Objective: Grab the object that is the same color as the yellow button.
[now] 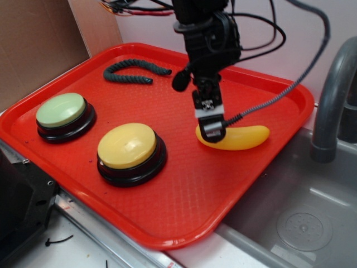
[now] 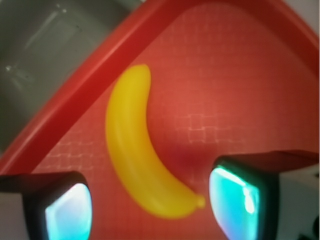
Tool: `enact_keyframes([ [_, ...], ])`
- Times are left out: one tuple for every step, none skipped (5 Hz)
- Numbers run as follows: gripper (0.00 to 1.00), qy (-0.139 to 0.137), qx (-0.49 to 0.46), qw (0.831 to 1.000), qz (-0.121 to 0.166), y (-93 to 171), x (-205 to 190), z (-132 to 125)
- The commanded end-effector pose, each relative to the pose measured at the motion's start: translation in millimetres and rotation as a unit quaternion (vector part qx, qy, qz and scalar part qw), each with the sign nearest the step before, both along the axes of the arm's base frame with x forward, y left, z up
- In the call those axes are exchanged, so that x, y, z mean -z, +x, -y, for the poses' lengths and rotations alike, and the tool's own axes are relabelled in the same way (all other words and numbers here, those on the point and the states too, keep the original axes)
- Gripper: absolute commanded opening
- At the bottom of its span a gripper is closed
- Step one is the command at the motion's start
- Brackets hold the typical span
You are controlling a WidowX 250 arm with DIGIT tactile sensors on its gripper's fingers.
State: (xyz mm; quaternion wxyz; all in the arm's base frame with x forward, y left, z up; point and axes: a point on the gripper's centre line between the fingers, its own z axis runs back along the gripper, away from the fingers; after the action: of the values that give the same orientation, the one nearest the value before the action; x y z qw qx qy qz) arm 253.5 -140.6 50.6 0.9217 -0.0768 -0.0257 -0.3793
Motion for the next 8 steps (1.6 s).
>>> enact_keyframes([
  [1.00, 0.014, 0.021, 1.000, 0.009, -7.0, 16.4, 16.4],
  [0.46, 0.051, 0.006, 0.998, 0.029, -9.6, 21.3, 18.7],
  [0.00, 0.072, -0.013, 0.996, 0.048, -9.1, 22.1, 17.5],
  [0.00, 0.071, -0.050, 0.994, 0.059, -2.9, 7.9, 6.5],
  [0.00, 0.060, -0.147, 0.984, 0.075, 2.9, -39.4, -21.9],
  [0.00, 0.019, -0.242, 0.967, 0.071, -1.4, -86.1, -55.3],
  [0.00, 0.053, -0.359, 0.928, 0.085, -9.1, -120.5, -85.8],
  [0.00, 0.032, -0.475, 0.878, 0.056, -18.8, -144.7, -107.4],
])
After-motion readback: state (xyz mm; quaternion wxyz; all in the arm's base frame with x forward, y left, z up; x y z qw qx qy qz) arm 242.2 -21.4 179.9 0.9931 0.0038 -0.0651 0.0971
